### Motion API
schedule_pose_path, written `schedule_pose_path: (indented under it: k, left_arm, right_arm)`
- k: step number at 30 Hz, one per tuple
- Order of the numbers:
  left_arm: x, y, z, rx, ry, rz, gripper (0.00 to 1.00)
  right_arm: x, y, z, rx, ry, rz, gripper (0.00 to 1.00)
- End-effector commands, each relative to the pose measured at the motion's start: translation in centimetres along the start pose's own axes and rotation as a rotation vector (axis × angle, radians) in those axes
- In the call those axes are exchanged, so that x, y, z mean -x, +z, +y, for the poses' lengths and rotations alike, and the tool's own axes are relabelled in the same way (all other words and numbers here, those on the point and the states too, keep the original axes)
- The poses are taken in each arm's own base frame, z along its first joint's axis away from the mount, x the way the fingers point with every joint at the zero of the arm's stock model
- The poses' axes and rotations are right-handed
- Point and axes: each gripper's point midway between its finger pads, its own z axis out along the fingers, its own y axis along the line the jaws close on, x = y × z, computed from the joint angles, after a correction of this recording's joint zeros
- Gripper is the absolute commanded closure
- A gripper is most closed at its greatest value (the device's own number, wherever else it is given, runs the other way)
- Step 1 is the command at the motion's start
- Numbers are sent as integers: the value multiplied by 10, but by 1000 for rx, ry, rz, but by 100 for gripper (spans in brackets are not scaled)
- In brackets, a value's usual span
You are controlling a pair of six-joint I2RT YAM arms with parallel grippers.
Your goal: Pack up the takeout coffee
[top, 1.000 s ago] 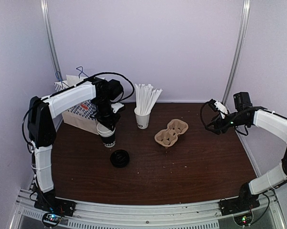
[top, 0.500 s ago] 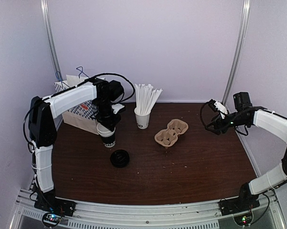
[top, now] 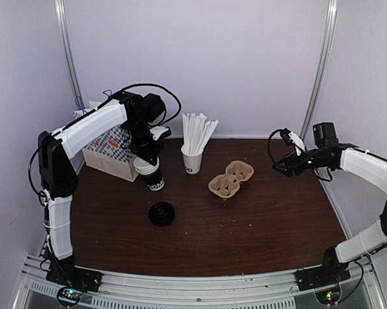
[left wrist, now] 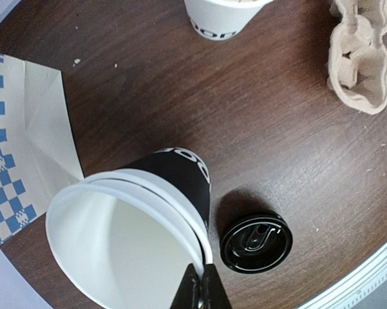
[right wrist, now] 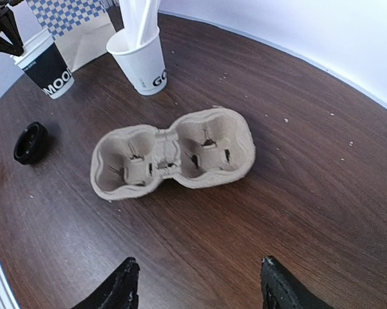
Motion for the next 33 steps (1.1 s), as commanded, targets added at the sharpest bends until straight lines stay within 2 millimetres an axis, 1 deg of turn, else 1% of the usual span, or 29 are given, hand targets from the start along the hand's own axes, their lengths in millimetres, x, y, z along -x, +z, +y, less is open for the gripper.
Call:
schedule_pose_path:
  k: [1,7,8,10,12,15,18,21,25,26,28,29,30,33]
  left_arm:
    - [11,-25,-16,-59,-24,-66,100]
    - [29,-31,-53,-92,3,-191,100]
    - [31,-31,-59,-96,-2,-212,100]
    - [34,-36,-69,-128,-25,-263,100]
    - [37,-40,-77,-192,-67,-320,100]
    - [40,-48,-85,-270,-121,-406,100]
    - [42,-55,-89,-312,-153,-445,100]
    - [42,-58,-92,-336,-174,-456,100]
    - [42,-56,-99,-384,-192,-456,100]
    - [42,-55,-100,-393,-196,-456,100]
    - [43,-53,-101,-399,-198,-458,100]
    - [43,-52,-101,-399,-201,-458,100]
    - [44,-52,-102,-402,-202,-459,100]
    - [43,-51,-104,-413,-201,-457,100]
  right_arm:
    - [32,18,22,65,121,-39,37]
    - [70,59,72,199,223,6,39]
    - [71,70,78,203,257,29,37]
    - [78,83,86,226,336,41,33]
    - [83,95,102,301,433,58,24]
    - [85,114,128,398,511,98,20]
    - [82,130,153,439,492,133,19]
    - [85,140,171,478,482,154,19]
    - [99,147,192,552,484,148,18]
    - [102,149,196,566,478,146,16]
    - [108,150,201,575,466,135,14]
    - [111,150,202,580,463,126,10]
    - [114,150,205,586,459,121,9]
    - [117,152,209,584,454,115,9]
